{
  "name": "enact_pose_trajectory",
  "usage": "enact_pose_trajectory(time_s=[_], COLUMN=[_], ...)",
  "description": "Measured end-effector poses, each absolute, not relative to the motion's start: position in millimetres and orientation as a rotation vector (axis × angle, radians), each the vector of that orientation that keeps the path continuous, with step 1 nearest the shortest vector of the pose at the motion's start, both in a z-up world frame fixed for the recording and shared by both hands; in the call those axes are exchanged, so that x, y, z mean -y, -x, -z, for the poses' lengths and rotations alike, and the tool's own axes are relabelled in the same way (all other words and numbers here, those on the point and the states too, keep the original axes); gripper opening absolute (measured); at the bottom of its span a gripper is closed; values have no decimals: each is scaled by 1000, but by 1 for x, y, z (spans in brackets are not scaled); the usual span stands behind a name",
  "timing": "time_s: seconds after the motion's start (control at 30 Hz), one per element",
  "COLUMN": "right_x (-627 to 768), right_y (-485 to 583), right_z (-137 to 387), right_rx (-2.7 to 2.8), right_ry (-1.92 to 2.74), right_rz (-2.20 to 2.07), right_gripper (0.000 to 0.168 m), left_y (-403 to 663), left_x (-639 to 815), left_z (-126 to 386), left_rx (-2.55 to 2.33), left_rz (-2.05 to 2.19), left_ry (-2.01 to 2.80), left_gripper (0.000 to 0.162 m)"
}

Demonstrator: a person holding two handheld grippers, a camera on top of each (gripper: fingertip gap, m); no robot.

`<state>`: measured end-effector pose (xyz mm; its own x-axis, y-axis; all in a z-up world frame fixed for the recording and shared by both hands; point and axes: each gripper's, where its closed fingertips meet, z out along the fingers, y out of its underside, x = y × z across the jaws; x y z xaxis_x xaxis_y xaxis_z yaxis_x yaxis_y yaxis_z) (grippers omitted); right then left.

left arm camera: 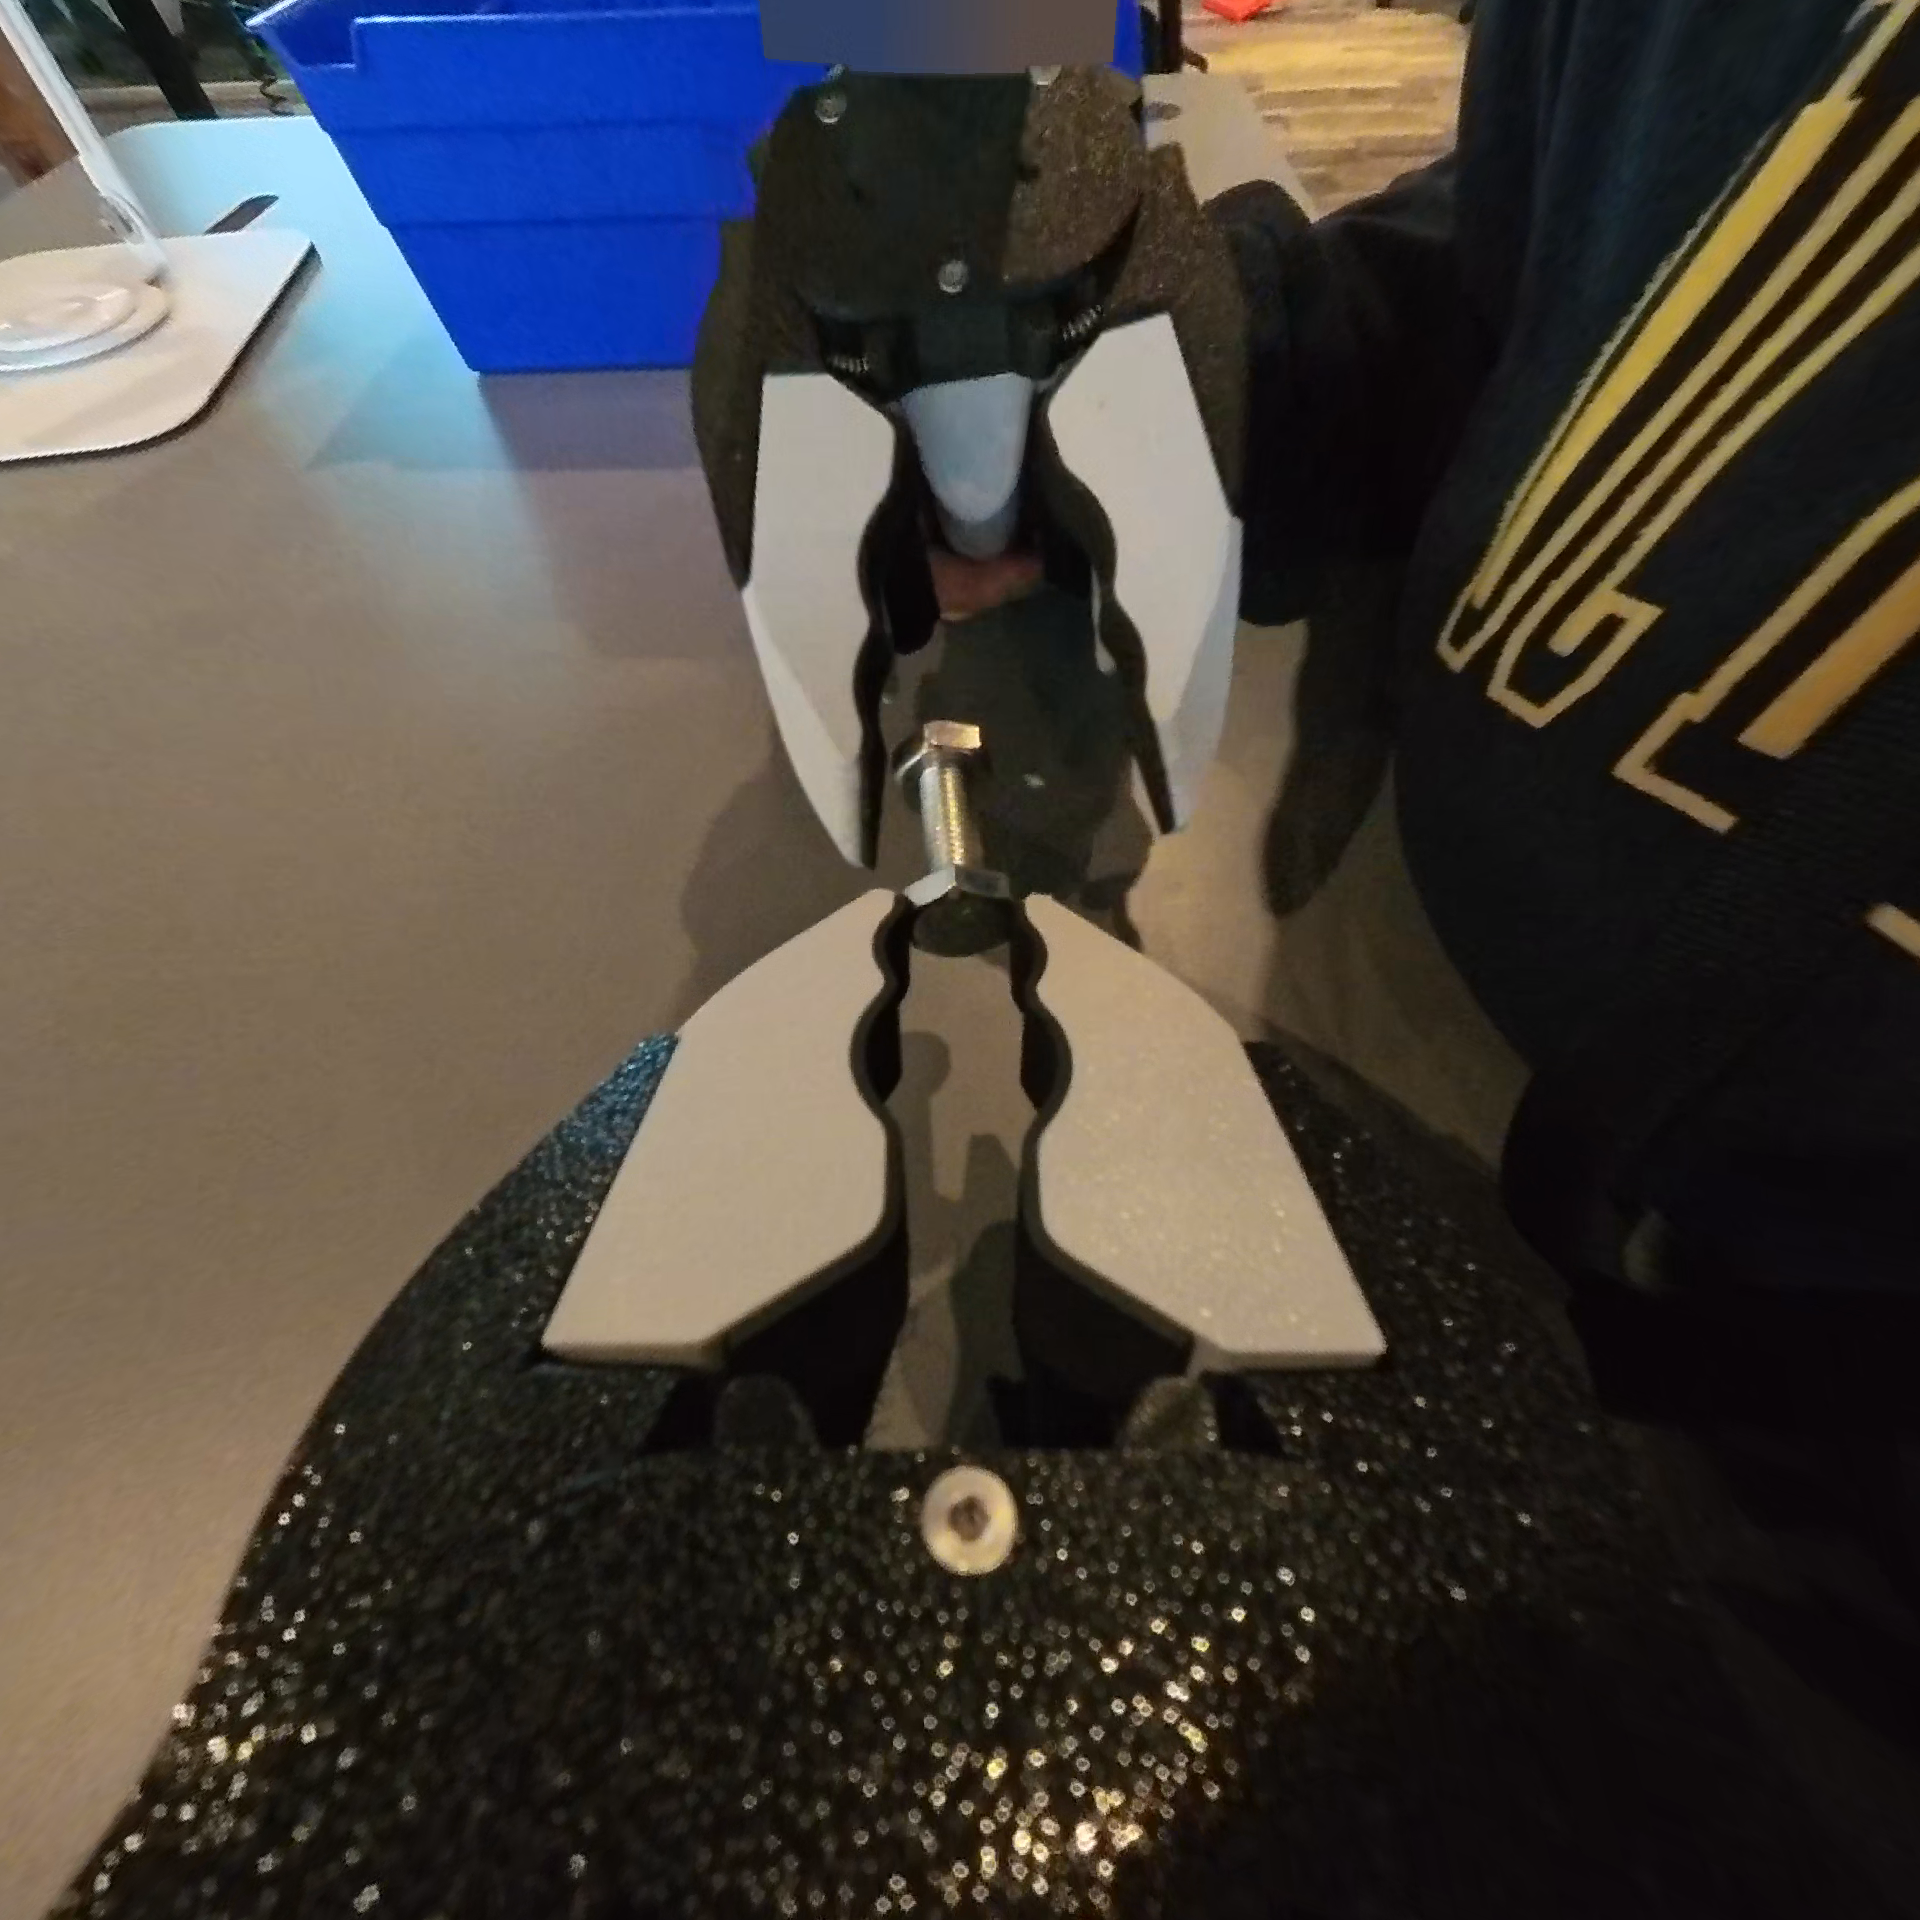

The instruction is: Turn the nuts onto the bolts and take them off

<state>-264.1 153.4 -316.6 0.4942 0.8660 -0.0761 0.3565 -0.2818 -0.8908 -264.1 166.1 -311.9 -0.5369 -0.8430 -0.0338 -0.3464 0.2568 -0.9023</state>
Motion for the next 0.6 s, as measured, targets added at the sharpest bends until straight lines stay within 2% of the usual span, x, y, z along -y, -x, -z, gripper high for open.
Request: enact_pose_trajectory(time_s=[0.2,0.23,0.3,0.4,0.6], right_x=[-143,-136,-134,-153,-151], right_y=[276,280,281,264,266], right_z=[295,287,277,290,316], right_rx=[1064,1083,1052,962,1043], right_ry=[1660,1599,1558,1685,1829], right_rz=[-763,-814,-861,-745,-713], right_gripper=[64,54,53,59,56], left_y=[265,264,264,264,264], left_x=[-165,-166,-165,-165,-166], left_z=[312,313,314,313,312], left_rx=[-2016,-2013,-2026,-2023,-2016], left_rz=[1249,1236,1230,1231,1238], left_ry=[1069,1082,1078,1077,1079], left_gripper=[18,18,18,18,18])
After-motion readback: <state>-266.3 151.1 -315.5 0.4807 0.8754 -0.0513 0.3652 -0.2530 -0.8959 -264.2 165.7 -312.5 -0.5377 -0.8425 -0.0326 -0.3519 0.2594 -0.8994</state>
